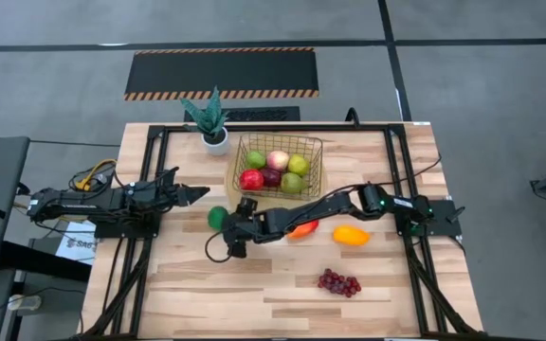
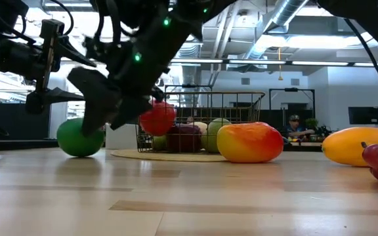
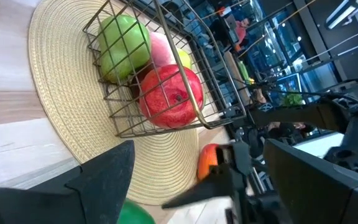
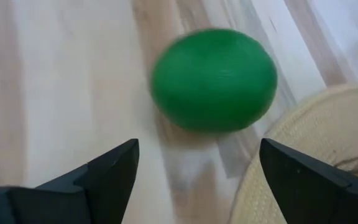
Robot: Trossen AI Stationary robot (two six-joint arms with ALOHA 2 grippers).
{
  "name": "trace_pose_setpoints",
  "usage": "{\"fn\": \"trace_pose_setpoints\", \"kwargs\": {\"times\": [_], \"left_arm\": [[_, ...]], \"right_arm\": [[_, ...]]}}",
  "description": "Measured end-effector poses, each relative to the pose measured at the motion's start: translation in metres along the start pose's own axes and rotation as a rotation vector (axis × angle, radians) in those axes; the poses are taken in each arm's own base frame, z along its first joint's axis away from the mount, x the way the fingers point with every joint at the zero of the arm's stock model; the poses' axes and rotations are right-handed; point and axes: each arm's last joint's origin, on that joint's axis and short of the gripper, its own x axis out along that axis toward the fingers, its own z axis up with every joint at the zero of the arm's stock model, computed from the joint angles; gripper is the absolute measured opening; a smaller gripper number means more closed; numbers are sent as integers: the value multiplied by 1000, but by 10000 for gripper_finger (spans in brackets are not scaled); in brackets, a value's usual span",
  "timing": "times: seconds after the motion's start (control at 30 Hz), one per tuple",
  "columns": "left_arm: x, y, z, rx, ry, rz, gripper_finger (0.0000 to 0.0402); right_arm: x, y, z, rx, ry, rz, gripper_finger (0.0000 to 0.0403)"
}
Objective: Build produce basket
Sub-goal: Put the green lime into the wire basket
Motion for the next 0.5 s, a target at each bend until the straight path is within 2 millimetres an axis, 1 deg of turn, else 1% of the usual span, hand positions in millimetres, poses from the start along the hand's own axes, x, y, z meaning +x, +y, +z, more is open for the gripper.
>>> {"fn": "trace_pose_setpoints", "kwargs": {"times": [0.13,0.27,0.4,0.5], "left_arm": [[0,1,-1,-4,15,7,341],[1,2,-2,-5,52,32,341],[1,5,-4,13,85,102,341],[3,9,-6,-6,109,170,341]], "right_arm": [[-11,8,8,-21,-3,14,346],[-27,12,21,-41,14,18,345],[-55,10,42,-59,38,18,345],[-76,10,52,-80,63,20,345]]}}
